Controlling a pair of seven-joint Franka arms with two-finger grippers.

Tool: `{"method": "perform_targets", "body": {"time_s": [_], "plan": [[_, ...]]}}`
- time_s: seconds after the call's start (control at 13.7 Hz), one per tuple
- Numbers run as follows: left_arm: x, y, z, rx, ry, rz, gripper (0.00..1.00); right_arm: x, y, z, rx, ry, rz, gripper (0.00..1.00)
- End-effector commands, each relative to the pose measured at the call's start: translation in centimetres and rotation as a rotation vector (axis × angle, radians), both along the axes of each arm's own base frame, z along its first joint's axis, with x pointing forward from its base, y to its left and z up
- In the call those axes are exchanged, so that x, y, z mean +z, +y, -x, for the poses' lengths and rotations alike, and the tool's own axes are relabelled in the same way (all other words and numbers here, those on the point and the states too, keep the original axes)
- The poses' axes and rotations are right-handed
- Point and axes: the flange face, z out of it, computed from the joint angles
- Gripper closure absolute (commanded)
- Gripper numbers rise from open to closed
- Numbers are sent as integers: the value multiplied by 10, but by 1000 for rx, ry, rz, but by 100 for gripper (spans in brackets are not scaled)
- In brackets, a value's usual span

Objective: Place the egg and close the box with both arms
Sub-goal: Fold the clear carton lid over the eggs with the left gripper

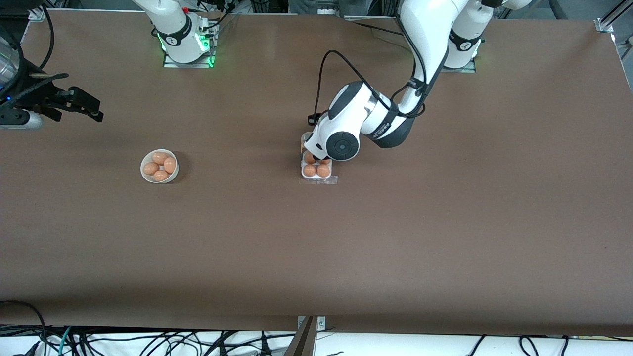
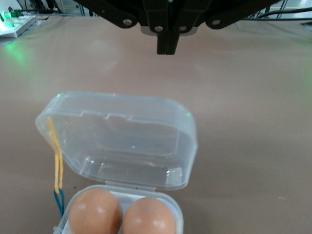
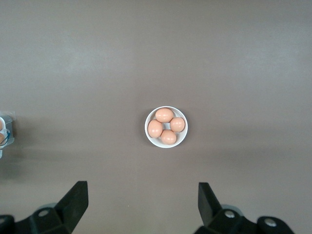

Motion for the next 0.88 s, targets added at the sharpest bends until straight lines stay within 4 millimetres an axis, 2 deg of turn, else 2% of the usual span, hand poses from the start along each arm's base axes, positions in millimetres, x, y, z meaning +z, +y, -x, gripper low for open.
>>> {"method": "perform_targets", "body": {"time_s": [0.0,0.22,0.51,0.73,0.8], "plan": [[-8,-8,-4,46,-9,4,100,5,-2,0,-11,-23,8,0],[-12,-9,-11,72,-42,11,100,4,-2,0,-11,-22,5,0],[-7,1,-33,123,-106,30,100,3,-3,-1,-14,-22,4,0],[-1,17,-54,161,-167,28,98,4,-3,-1,-14,-23,4,0],[0,31,-66,176,-183,19,98,5,-3,-1,-13,-25,4,0]]}}
